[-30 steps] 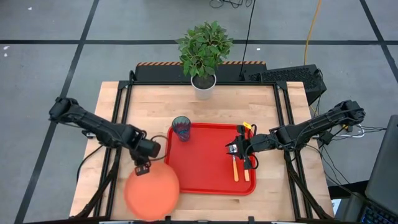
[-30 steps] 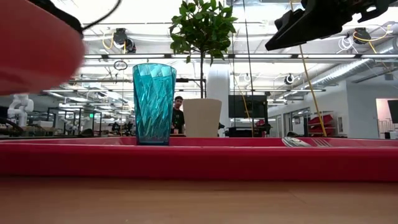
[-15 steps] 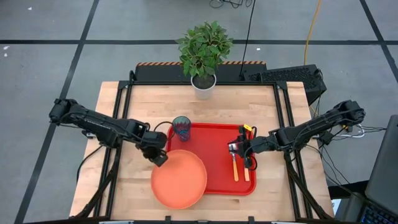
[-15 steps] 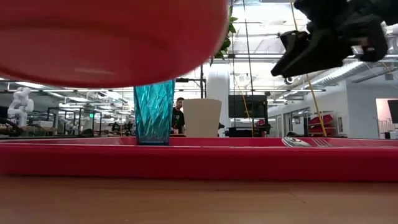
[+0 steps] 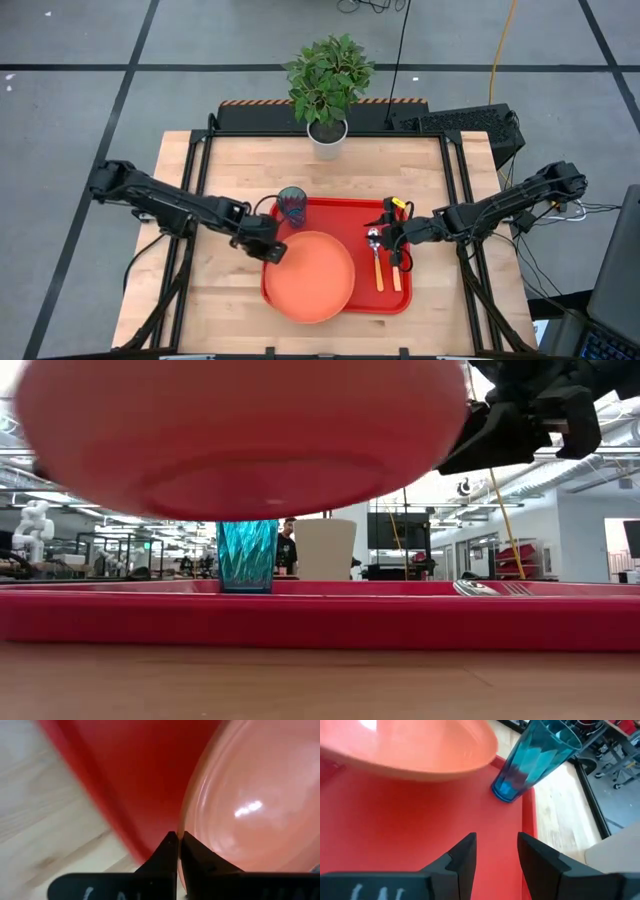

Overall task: Pick and place plate/cup/fork/spoon on tray
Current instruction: Put the orange plate on the red tray

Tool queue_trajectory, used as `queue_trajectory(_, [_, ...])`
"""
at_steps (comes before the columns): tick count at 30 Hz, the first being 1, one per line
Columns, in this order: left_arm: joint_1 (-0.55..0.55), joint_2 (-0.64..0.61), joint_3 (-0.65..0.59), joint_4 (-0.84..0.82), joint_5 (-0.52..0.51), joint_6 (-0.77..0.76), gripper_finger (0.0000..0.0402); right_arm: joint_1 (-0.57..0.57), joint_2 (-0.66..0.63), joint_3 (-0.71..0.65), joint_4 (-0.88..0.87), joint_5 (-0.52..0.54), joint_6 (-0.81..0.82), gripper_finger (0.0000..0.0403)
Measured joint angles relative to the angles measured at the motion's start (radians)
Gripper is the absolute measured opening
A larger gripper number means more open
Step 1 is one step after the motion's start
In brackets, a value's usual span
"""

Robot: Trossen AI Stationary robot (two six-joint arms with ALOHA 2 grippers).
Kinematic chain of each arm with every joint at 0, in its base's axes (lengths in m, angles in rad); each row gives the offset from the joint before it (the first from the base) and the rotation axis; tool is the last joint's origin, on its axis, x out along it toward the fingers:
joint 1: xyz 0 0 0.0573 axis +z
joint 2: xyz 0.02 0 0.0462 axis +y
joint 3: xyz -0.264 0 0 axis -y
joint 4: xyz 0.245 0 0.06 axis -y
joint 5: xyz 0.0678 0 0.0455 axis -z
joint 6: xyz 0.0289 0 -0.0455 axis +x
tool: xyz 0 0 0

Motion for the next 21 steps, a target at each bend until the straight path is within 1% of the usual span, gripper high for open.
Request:
queue_trajectory(4, [0.0, 0.062, 0.0, 0.095, -0.009, -0.044, 0.0005, 0.0, 0.0, 0.0, -0.01, -0.014, 0.024, 0.0134])
queue_trajectory(10, [0.0, 0.12, 0.0, 0.144, -0.02, -0.117, 0.0005, 0.0, 0.0, 0.0, -0.072, -0.145, 0.026, 0.0134])
queue_trajectory(13, [0.0, 0.129, 0.0, 0.144, -0.022, -0.16, 0.0005, 0.0, 0.0, 0.0, -0.101, -0.206, 0.024, 0.0134])
queue_trajectory(16, [0.003, 0.129, 0.0, 0.153, -0.049, -0.199, 0.0005, 0.0, 0.0, 0.0, -0.103, -0.261, 0.017, 0.0134])
queue_trajectory(21, [0.004, 0.129, 0.0, 0.16, -0.075, -0.247, 0.0005, 0.0, 0.0, 0.0, -0.107, -0.269, 0.012, 0.0134])
